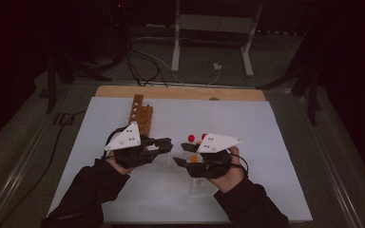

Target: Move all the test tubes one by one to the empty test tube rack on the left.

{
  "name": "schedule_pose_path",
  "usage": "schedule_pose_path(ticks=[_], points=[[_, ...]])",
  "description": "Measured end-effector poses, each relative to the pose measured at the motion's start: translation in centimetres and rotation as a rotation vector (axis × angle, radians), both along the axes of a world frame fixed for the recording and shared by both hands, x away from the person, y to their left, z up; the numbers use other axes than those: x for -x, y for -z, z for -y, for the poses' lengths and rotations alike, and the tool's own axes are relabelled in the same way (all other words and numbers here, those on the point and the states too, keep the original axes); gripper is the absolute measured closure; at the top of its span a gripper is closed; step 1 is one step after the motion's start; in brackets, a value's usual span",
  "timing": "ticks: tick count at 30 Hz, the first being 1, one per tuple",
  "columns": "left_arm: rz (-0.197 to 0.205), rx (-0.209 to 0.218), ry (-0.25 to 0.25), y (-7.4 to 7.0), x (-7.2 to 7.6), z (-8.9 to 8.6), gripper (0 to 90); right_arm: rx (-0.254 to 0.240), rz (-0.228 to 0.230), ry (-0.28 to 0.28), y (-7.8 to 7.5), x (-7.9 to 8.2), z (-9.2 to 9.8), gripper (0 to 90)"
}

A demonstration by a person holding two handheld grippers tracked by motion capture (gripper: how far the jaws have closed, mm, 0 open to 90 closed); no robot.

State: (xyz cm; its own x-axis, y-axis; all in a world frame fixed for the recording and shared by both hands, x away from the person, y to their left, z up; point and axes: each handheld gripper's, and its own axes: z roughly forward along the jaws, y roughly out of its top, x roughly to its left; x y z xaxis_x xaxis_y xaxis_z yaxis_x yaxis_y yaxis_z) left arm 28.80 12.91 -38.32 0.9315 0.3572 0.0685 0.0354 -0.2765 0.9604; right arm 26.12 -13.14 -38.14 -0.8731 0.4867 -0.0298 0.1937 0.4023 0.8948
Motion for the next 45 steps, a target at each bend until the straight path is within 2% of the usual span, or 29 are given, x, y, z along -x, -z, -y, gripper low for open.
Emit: schedule_pose_path(ticks=[2, 5, 6, 9, 11, 13, 14, 22, 27, 33, 39, 45], points=[[-0.001, 0.009, -0.016, -0.3, -0.5, -0.4, 77.8, -0.013, 0.014, 0.029, -0.4, 0.1, 0.6, 39.2], [0.003, 0.014, -0.051, -0.6, -1.2, -1.1, 77.8, -0.05, 0.034, 0.081, -0.8, 0.4, 2.0, 26.5], [0.005, 0.012, -0.064, -0.7, -1.5, -1.3, 77.8, -0.05, 0.034, 0.081, -0.8, 0.4, 2.0, 26.5], [0.005, 0.011, -0.101, -0.8, -2.4, -1.9, 77.8, -0.069, 0.038, 0.12, -0.7, 0.6, 3.0, 15.2], [0.001, 0.011, -0.125, -0.8, -3.0, -2.3, 77.8, -0.079, 0.042, 0.145, -0.6, 0.8, 3.6, 12.6], [-0.005, 0.016, -0.152, -0.8, -3.7, -2.7, 77.8, -0.094, 0.035, 0.149, -0.5, 0.9, 4.4, 2.5], [-0.005, 0.016, -0.162, -0.8, -4.0, -2.8, 77.8, -0.101, 0.034, 0.151, -0.4, 0.9, 4.8, 1.2], [-0.003, 0.019, -0.264, -1.3, -6.7, -4.1, 77.8, -0.135, 0.015, 0.185, 0.4, 1.3, 7.0, 0.0], [-0.014, 0.038, -0.318, -1.4, -8.5, -5.0, 77.8, -0.148, 0.02, 0.206, 0.7, 1.5, 7.8, 0.0], [-0.01, 0.053, -0.385, -1.5, -10.3, -5.9, 77.8, -0.117, 0.039, 0.215, 1.2, 1.5, 7.9, 0.0], [-0.006, 0.062, -0.447, -1.6, -12.5, -6.7, 77.8, -0.134, 0.049, 0.213, 1.2, 1.6, 8.2, 0.0], [0.009, 0.046, -0.497, -1.4, -14.2, -7.0, 77.8, -0.135, 0.054, 0.209, 1.0, 1.7, 8.4, 0.0]])
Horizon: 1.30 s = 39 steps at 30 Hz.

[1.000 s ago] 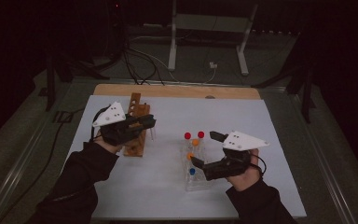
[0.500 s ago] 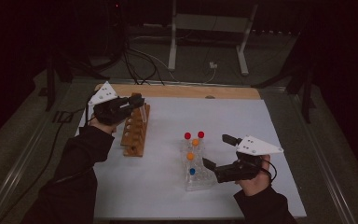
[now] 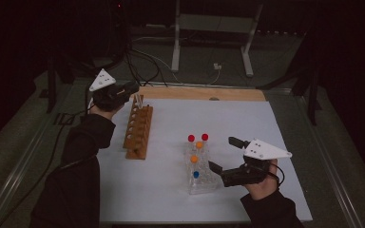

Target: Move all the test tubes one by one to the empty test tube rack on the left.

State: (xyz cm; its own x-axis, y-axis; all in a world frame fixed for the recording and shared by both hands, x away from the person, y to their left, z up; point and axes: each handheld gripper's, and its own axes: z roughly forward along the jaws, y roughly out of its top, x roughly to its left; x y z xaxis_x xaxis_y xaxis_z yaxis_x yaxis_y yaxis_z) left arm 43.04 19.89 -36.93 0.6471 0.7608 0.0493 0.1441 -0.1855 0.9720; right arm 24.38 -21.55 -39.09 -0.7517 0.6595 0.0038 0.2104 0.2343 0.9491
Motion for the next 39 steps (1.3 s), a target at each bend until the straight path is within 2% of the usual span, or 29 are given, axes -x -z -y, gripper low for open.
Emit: schedule_pose_path(ticks=[10, 15, 17, 18, 20, 22, 24, 25, 27, 34, 36, 39], points=[[0.005, -0.033, -0.062, 0.7, -2.9, -0.2, 77.8, 0.003, -0.004, 0.002, 0.0, 0.0, 0.1, 0.0], [-0.003, -0.028, -0.088, 1.5, -3.9, -0.1, 77.8, 0.001, -0.004, -0.002, 0.1, 0.1, 0.1, 0.0], [-0.005, -0.014, -0.092, 1.8, -4.2, -0.1, 77.8, 0.004, -0.004, -0.002, 0.1, 0.1, 0.1, 0.0], [0.002, -0.024, -0.1, 1.9, -4.4, -0.1, 77.8, 0.001, -0.004, -0.003, 0.1, 0.1, 0.1, 0.0], [-0.007, -0.015, -0.111, 2.3, -4.8, -0.2, 77.8, 0.003, -0.004, -0.005, 0.1, 0.1, 0.1, 0.0], [-0.009, -0.024, -0.128, 2.7, -5.1, -0.3, 77.8, 0.002, -0.006, -0.007, 0.2, 0.1, 0.1, 0.0], [-0.03, -0.023, -0.137, 3.2, -5.5, -0.5, 77.8, 0.001, -0.006, -0.008, 0.2, 0.1, 0.1, 0.0], [-0.029, -0.027, -0.146, 3.5, -5.5, -0.6, 77.8, 0.001, -0.008, -0.01, 0.2, 0.1, 0.1, 0.0], [-0.05, -0.005, -0.146, 4.0, -5.7, -0.8, 77.8, 0.002, -0.008, -0.01, 0.2, 0.1, 0.1, 0.0], [-0.075, -0.017, -0.148, 5.7, -5.8, -0.5, 77.8, 0.002, -0.011, -0.017, 0.3, 0.1, 0.0, 0.0], [-0.085, -0.005, -0.146, 6.2, -5.8, -0.6, 77.8, 0.003, -0.011, -0.017, 0.3, 0.1, 0.0, 0.0], [-0.102, -0.011, -0.149, 7.2, -5.8, -0.6, 77.8, 0.002, -0.014, -0.019, 0.4, 0.1, 0.0, 0.0]])
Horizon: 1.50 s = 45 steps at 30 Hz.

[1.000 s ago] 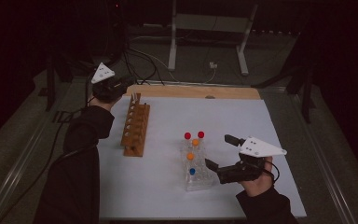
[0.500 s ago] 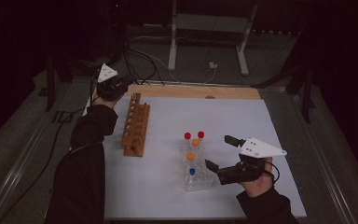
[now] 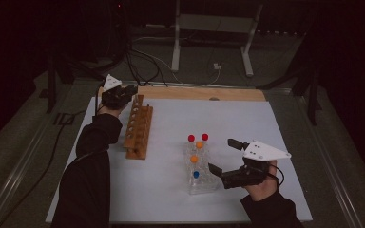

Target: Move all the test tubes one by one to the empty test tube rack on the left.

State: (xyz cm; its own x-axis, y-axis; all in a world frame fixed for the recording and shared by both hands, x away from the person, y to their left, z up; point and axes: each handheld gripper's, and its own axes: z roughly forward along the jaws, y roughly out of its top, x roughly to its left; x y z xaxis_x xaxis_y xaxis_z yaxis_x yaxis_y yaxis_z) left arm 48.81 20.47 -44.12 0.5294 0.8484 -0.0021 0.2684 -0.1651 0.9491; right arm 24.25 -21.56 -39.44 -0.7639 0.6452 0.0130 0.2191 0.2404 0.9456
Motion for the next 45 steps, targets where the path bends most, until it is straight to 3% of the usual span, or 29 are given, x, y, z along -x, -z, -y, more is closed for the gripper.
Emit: schedule_pose_path(ticks=[6, 9, 10, 12, 16, 21, 23, 26, 30, 32, 35, 37, 41, 45], points=[[-0.025, 0.012, -0.001, 1.5, 0.0, 0.0, 77.8, -0.002, 0.002, -0.001, 0.0, 0.0, 0.0, 0.0], [-0.013, 0.006, -0.004, 1.9, 0.0, 0.0, 77.7, -0.002, 0.006, -0.002, 0.0, 0.1, -0.1, 0.0], [-0.021, 0.022, 0.004, 2.1, -0.1, -0.1, 77.7, -0.002, 0.008, -0.001, 0.0, 0.1, -0.1, 0.0], [-0.019, 0.006, -0.002, 2.4, -0.1, 0.0, 77.7, -0.003, 0.009, -0.003, 0.0, 0.1, -0.1, 0.0], [-0.022, 0.014, -0.008, 2.6, -0.1, -0.2, 77.6, -0.002, 0.012, -0.003, -0.1, 0.2, -0.1, 0.0], [-0.023, -0.01, -0.001, 2.5, -0.2, 0.1, 77.5, -0.002, 0.018, -0.01, -0.1, 0.3, -0.1, 0.0], [-0.031, -0.011, 0.002, 2.5, -0.3, 0.0, 77.3, -0.008, 0.031, -0.019, -0.1, 0.3, -0.1, 0.0], [-0.053, -0.015, 0.005, 2.2, -0.3, -0.1, 76.0, -0.016, 0.085, -0.025, -0.3, 0.5, -0.1, 0.0], [-0.055, -0.003, -0.01, 1.1, 0.4, -0.4, 53.3, -0.031, 0.118, -0.057, -0.7, 0.5, 0.2, 0.0], [-0.049, 0.003, -0.007, 0.2, 1.0, -0.5, 39.6, -0.026, 0.097, -0.067, -0.9, 0.5, 0.3, 0.0], [-0.032, 0.037, 0.037, -1.4, 2.3, -0.7, 24.1, -0.003, 0.073, -0.058, -0.9, 0.5, 0.3, 0.0], [-0.022, 0.051, 0.076, -2.3, 3.4, -0.8, 16.6, -0.002, 0.062, -0.044, -0.7, 0.5, 0.5, 6.6], [-0.01, 0.069, 0.134, -3.7, 5.6, -0.8, 8.3, 0.026, 0.04, -0.042, -0.2, 0.6, 0.5, 5.6], [-0.011, 0.071, 0.18, -4.0, 7.6, -0.7, 4.5, 0.047, -0.019, -0.035, 0.6, 0.7, 0.3, 6.1]])
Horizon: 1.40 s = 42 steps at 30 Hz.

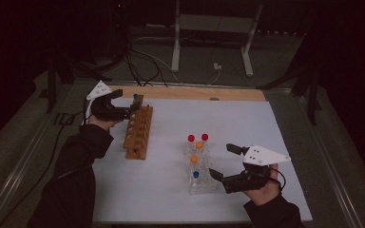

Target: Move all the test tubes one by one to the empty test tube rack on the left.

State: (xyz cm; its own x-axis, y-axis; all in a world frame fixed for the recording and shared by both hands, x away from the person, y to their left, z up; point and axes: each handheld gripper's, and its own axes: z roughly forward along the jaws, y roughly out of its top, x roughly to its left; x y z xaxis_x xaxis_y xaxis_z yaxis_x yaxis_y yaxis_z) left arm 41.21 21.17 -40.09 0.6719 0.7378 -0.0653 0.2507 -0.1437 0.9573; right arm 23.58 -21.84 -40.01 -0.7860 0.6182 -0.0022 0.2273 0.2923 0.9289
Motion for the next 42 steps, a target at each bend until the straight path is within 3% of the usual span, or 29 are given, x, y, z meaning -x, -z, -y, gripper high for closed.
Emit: schedule_pose_path(ticks=[8, 9, 12, 15, 18, 21, 26, 32, 42], points=[[-0.006, 0.0, 0.105, 0.6, 4.7, 0.5, 4.4, 0.058, -0.099, -0.026, 2.3, 0.2, -0.3, 10.3], [-0.007, 0.001, 0.115, 0.7, 5.3, 0.5, 4.4, 0.067, -0.109, -0.034, 2.6, 0.3, -0.3, 16.9], [-0.007, 0.0, 0.149, 1.1, 7.1, 0.6, 4.4, 0.095, -0.147, -0.052, 3.4, 0.3, -0.7, 21.0], [-0.004, -0.004, 0.18, 1.3, 8.7, 0.7, 4.4, 0.136, -0.176, -0.079, 4.4, 0.3, -1.3, 30.8], [-0.009, -0.006, 0.196, 1.6, 9.8, 0.7, 4.3, 0.172, -0.201, -0.113, 5.0, 0.2, -1.9, 45.9], [-0.013, -0.008, 0.209, 2.0, 11.0, 0.8, 4.4, 0.2, -0.228, -0.115, 5.5, -0.1, -2.5, 54.1], [-0.015, -0.01, 0.227, 2.8, 12.3, 1.1, 4.4, 0.218, -0.251, -0.125, 5.6, -0.5, -3.4, 63.0], [-0.032, -0.017, 0.244, 3.8, 12.8, 1.4, 4.4, 0.238, -0.277, -0.138, 5.7, -0.9, -4.5, 71.7], [-0.037, -0.03, 0.247, 4.1, 12.9, 1.6, 4.4, 0.28, -0.258, -0.118, 5.7, -1.0, -5.0, 76.8]])
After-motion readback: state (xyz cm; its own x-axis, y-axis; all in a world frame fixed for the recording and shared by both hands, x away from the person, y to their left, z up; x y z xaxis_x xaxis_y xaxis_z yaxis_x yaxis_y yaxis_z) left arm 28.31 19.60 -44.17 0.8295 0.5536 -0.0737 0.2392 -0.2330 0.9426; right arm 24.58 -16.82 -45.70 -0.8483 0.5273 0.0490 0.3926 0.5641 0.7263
